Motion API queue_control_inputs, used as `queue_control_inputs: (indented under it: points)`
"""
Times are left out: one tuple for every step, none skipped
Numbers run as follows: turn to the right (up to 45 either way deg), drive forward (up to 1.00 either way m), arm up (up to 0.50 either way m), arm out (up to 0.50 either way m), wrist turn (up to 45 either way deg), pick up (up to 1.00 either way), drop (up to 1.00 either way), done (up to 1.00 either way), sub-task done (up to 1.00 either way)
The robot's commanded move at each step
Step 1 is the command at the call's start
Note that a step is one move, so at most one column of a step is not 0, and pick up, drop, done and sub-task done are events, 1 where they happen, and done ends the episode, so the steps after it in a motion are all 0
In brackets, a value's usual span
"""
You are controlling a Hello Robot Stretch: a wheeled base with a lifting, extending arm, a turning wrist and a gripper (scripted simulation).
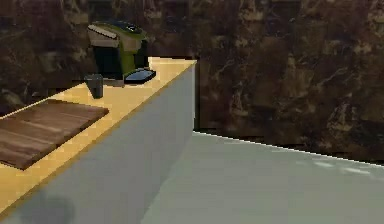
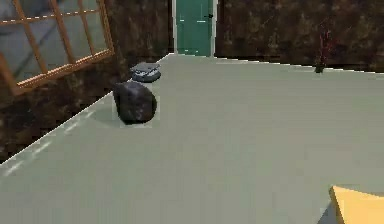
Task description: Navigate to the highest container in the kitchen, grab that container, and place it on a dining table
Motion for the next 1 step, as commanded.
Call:
queue_control_inputs:
  points:
    - [45.0, 0.0, 0.0, 0.0, 0.0, 0.0, 0.0, 0.0, 0.0]
